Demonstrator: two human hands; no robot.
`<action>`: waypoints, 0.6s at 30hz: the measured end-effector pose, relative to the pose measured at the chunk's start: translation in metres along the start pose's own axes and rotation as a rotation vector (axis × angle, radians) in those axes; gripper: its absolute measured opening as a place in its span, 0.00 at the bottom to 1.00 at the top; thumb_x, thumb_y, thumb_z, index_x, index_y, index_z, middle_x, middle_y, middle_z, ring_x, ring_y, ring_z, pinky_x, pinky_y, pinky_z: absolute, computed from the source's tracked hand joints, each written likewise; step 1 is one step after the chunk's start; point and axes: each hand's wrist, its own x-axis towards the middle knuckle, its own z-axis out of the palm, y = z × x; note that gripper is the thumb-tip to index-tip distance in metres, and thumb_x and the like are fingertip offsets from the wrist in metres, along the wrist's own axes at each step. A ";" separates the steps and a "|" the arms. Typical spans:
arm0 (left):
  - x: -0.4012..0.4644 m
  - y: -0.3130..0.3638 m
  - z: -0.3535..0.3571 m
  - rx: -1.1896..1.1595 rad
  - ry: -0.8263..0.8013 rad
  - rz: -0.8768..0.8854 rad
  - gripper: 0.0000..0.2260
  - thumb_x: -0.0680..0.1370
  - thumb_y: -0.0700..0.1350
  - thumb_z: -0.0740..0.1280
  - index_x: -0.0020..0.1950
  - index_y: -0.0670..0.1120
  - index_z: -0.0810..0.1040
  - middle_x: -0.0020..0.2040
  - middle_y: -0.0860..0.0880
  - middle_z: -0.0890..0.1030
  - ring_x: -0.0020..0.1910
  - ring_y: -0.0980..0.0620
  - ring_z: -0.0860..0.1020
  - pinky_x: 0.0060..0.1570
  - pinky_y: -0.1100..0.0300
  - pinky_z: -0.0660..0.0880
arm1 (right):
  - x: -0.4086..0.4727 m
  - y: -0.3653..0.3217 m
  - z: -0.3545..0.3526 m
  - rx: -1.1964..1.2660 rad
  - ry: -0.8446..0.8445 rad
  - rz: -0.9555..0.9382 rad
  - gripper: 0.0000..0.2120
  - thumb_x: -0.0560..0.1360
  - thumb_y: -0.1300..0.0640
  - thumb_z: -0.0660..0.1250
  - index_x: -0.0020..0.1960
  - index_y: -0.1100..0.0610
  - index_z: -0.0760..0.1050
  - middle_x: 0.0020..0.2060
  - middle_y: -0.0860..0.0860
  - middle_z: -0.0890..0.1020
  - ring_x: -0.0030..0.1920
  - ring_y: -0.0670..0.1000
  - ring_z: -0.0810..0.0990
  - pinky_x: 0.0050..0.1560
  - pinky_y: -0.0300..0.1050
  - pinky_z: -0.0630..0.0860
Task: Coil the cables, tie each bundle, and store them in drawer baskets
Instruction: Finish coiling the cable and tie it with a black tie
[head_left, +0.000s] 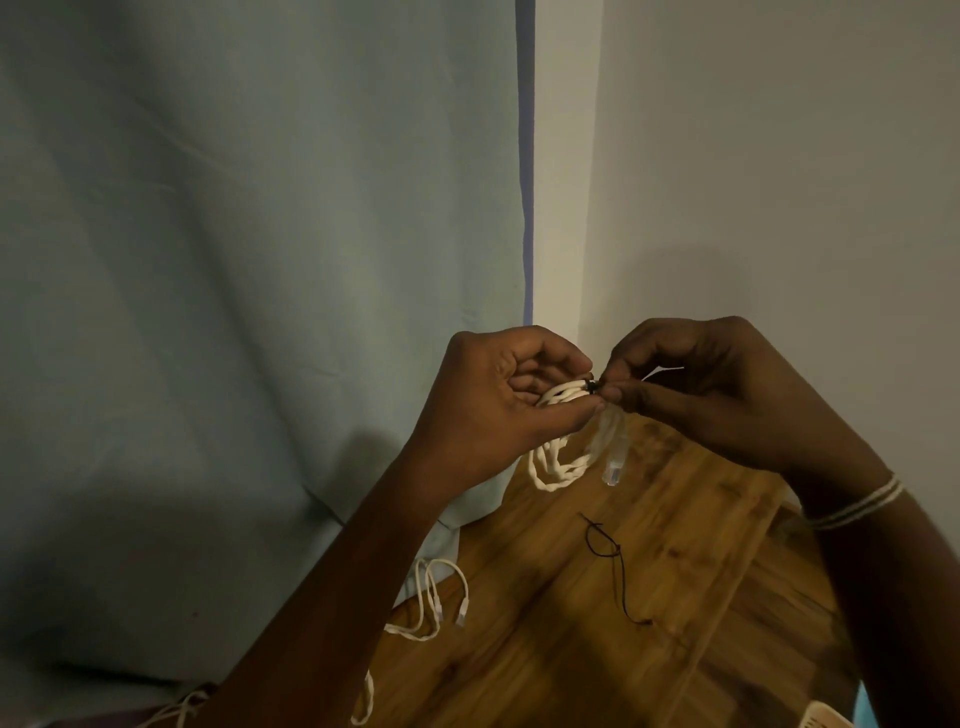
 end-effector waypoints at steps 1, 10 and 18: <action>0.000 0.000 0.000 0.011 0.002 0.004 0.13 0.68 0.39 0.79 0.51 0.40 0.83 0.43 0.47 0.86 0.41 0.56 0.85 0.43 0.61 0.83 | -0.001 0.001 0.001 -0.002 0.007 0.004 0.05 0.73 0.59 0.71 0.47 0.58 0.83 0.42 0.50 0.85 0.43 0.51 0.84 0.45 0.43 0.83; -0.001 0.000 0.004 0.027 -0.053 0.000 0.14 0.69 0.40 0.79 0.52 0.40 0.83 0.44 0.47 0.86 0.41 0.54 0.85 0.44 0.57 0.83 | -0.007 -0.001 0.005 -0.061 0.084 -0.093 0.07 0.71 0.55 0.75 0.46 0.59 0.85 0.43 0.50 0.86 0.44 0.48 0.85 0.45 0.37 0.82; 0.001 0.001 0.005 0.029 -0.062 0.012 0.13 0.69 0.40 0.79 0.52 0.40 0.83 0.44 0.46 0.86 0.41 0.55 0.85 0.44 0.60 0.83 | -0.011 -0.003 -0.001 -0.153 0.091 -0.157 0.08 0.73 0.57 0.73 0.50 0.60 0.84 0.44 0.49 0.86 0.44 0.44 0.85 0.47 0.38 0.82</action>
